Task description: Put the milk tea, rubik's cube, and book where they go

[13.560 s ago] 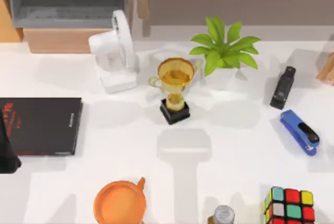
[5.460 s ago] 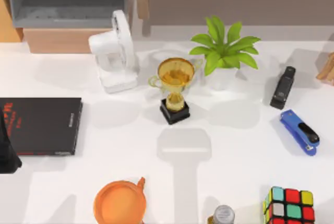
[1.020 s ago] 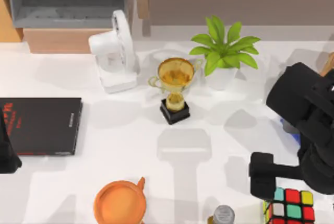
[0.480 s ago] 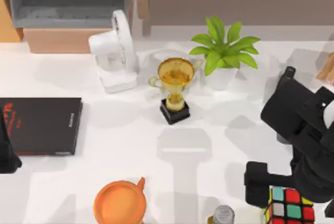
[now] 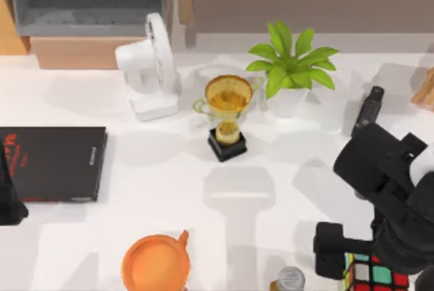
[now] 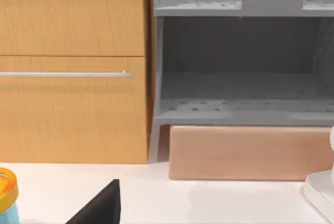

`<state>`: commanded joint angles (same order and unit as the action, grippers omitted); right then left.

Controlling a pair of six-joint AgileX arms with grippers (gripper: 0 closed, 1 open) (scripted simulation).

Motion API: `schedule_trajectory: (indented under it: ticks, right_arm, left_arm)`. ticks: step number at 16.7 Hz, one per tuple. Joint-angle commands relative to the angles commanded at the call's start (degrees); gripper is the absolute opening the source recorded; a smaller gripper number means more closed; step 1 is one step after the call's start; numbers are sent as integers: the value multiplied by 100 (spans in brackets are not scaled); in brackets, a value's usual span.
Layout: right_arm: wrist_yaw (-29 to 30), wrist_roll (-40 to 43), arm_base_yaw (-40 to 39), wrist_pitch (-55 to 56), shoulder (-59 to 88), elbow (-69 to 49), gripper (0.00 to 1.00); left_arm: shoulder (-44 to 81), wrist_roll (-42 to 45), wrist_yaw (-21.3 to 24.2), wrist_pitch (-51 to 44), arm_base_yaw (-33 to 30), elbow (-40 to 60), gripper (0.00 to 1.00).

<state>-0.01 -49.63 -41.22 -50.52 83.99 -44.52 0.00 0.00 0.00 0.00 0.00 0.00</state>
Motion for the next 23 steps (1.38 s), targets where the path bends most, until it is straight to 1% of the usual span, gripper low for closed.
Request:
schedule_trajectory:
  ticks: [1,14,15,23]
  right_arm:
    - [0,0,0,0,0,0,100]
    - [0,0,0,0,0,0,2]
    - [0,0,0,0,0,0,0]
    - [3,-4,9,1,-18,-1,0]
  left_arm:
    - [0,0,0,0,0,0,100]
    - [0,0,0,0,0,0,100]
    - [0,0,0,0,0,0,100]
    - [0,0,0,0,0,0,100]
